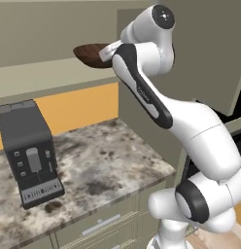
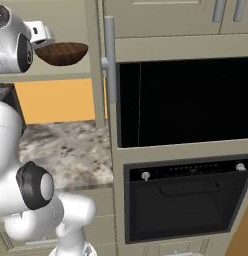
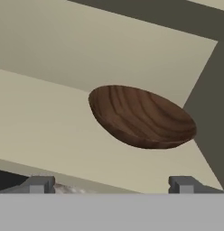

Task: Move the bowls from the cabinet to the plates on the dining table.

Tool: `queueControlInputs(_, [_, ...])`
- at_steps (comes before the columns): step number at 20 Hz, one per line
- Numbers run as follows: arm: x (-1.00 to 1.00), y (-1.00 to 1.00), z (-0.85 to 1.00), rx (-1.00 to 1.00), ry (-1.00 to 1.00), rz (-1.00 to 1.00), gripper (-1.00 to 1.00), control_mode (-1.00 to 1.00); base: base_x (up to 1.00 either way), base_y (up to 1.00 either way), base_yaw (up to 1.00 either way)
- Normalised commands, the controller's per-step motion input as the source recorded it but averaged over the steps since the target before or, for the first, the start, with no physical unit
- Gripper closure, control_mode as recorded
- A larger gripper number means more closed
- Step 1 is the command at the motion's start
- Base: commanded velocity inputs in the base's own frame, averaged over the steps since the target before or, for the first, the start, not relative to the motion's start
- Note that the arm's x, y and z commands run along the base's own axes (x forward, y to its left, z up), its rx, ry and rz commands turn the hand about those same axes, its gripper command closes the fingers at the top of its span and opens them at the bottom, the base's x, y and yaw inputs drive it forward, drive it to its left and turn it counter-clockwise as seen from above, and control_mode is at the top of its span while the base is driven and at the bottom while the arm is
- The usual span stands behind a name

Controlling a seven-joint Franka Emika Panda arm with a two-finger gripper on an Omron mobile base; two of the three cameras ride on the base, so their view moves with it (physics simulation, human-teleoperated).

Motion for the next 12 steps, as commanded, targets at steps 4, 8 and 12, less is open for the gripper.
queueControlInputs(4, [0.08, 0.25, -0.04, -0.01, 0.00, 0.00, -1.00, -1.00, 0.00, 0.00, 0.00])
queueControlInputs(8, [0.25, 0.03, -0.08, -0.03, 0.00, 0.00, -1.00, -1.00, 0.00, 0.00, 0.00])
queueControlInputs(12, [0.29, 0.00, -0.01, -0.01, 0.00, 0.00, -1.00, -1.00, 0.00, 0.00, 0.00])
